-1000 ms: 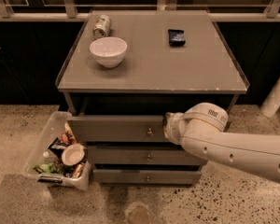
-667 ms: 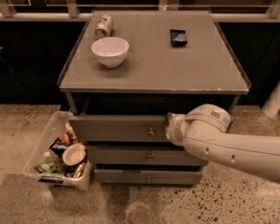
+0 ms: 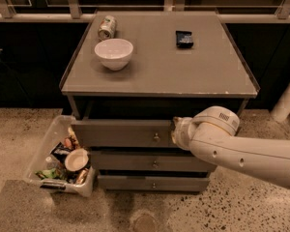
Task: Open top drawer
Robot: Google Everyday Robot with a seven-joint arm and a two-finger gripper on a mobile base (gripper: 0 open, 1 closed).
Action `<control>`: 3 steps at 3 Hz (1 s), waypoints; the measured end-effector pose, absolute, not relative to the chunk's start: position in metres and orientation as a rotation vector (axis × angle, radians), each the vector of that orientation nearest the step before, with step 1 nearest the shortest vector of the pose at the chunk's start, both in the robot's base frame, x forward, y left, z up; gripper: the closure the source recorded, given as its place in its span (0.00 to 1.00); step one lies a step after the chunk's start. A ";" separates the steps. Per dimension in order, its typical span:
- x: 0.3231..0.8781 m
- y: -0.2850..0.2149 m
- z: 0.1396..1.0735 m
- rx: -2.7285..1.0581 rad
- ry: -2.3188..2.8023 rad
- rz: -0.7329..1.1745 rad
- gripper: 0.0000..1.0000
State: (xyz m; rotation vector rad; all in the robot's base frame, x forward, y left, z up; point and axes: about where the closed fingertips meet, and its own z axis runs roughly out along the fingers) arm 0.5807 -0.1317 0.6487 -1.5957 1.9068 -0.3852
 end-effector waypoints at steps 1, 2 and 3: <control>0.575 -0.127 0.657 -1.601 1.882 -0.375 1.00; 0.574 -0.127 0.656 -1.606 1.880 -0.375 1.00; 0.564 -0.133 0.648 -1.635 1.857 -0.373 1.00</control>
Offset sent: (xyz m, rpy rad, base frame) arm -0.4370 -0.0023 -0.0218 0.2408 0.5762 0.0248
